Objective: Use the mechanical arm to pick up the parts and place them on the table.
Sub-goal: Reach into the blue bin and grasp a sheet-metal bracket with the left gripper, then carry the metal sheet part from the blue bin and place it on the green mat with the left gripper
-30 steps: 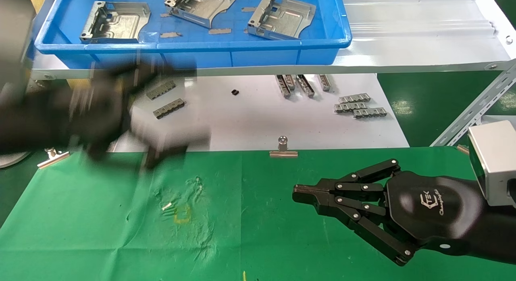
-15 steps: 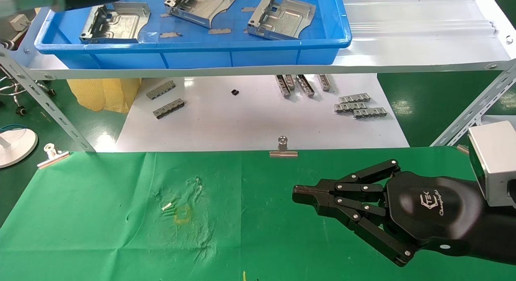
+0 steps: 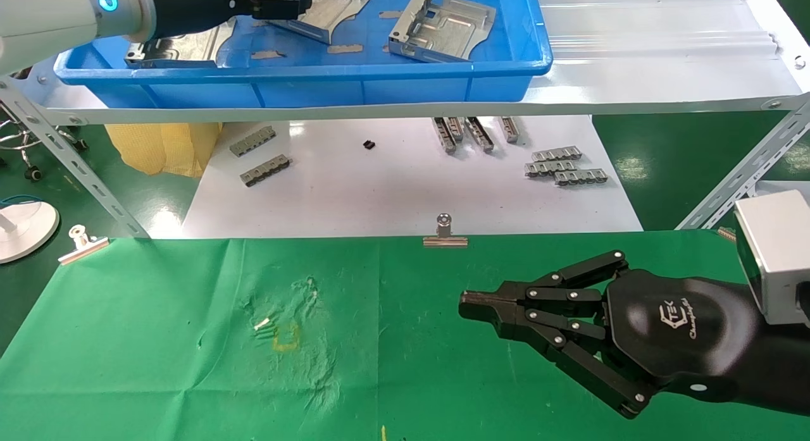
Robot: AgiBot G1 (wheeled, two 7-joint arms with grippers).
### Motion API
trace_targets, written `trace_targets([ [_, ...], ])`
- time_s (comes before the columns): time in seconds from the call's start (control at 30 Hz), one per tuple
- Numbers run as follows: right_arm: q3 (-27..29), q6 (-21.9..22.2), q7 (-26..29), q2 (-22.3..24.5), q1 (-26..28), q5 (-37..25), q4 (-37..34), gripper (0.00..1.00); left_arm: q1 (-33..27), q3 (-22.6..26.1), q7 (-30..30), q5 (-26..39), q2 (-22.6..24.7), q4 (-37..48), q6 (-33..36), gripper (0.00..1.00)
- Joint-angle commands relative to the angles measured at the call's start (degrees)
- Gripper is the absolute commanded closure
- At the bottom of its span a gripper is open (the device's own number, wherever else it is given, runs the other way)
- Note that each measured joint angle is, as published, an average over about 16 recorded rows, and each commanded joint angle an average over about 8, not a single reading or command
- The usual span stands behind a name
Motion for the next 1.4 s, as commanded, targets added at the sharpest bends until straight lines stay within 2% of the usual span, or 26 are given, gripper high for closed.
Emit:
trace_targets([
  [0.03,0.0,0.0,0.0,0.0,0.0,0.0,0.0,0.59,-0.2,0.2,-0.3,0.3,0.6,0.6,-0.8,1.00],
  [0.17,0.0,0.0,0.0,0.0,0.0,0.0,0.0,0.11,-0.1,0.5,-0.3,0.7,0.9,0.7,-1.2,1.00],
  [0.2,0.0,0.0,0.0,0.0,0.0,0.0,0.0,0.02,-0.1,0.5,-0.3,0.7,0.9,0.7,-1.2,1.00],
  [0.23,0.0,0.0,0.0,0.0,0.0,0.0,0.0,0.00,0.0,0.5,-0.4,0.8,1.0,0.7,-1.1,1.00],
  [1.17,0.0,0.0,0.0,0.0,0.0,0.0,0.0,0.00,2.0,-1.0,1.1,-1.5,1.1,-0.6,-1.6,1.00],
  [1.4,0.0,0.0,0.0,0.0,0.0,0.0,0.0,0.00,1.4,-2.9,2.5,-4.3,-1.0,-2.0,2.4,1.00],
])
